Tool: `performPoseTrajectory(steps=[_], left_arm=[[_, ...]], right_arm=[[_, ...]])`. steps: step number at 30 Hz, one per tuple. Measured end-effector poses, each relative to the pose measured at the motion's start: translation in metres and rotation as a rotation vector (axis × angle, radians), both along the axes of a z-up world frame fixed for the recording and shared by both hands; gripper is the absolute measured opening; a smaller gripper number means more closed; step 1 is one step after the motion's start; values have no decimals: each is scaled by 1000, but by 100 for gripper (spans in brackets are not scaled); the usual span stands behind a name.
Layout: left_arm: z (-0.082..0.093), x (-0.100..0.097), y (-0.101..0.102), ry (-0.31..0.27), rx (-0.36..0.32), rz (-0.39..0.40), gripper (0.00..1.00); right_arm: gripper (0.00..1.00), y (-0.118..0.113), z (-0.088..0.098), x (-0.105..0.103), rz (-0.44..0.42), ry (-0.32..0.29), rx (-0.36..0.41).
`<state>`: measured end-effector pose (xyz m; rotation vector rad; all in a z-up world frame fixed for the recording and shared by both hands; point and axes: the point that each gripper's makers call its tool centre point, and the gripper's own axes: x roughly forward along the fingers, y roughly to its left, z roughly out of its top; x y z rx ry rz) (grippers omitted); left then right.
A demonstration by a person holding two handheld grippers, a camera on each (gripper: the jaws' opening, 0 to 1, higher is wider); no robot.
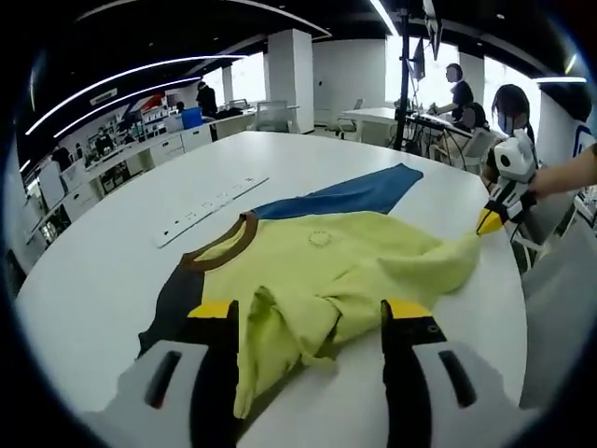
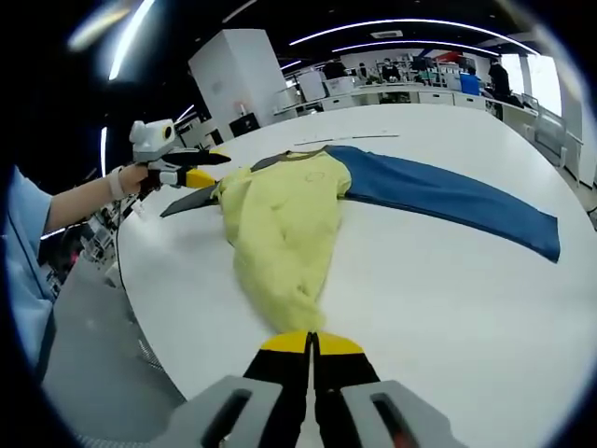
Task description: Fold the garment on the visible template until the final outline fits inside the template.
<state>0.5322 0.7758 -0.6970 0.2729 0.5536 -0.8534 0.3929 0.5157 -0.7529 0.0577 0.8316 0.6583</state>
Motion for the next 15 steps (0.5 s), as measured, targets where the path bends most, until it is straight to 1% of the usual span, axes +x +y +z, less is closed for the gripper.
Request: performPoseTrajectory(steps=[3, 6, 9, 13, 15], left_arm=[[-4, -10, 2, 16, -12, 4, 51], [-10, -18, 5, 29, -6, 17, 51], [-16, -25, 7, 50, -15, 31, 48], [-22, -31, 9, 57, -19, 50, 45], [-27, -35, 9, 75, -23, 58, 43]], right_arm=[[0, 0, 0, -1, -1, 0, 0], [0, 0, -1, -2, 4, 0, -7], [0, 1, 0, -2, 8, 0, -10], [0, 1, 0, -2, 8, -2, -12], [0, 0, 0, -2, 10, -1, -14]])
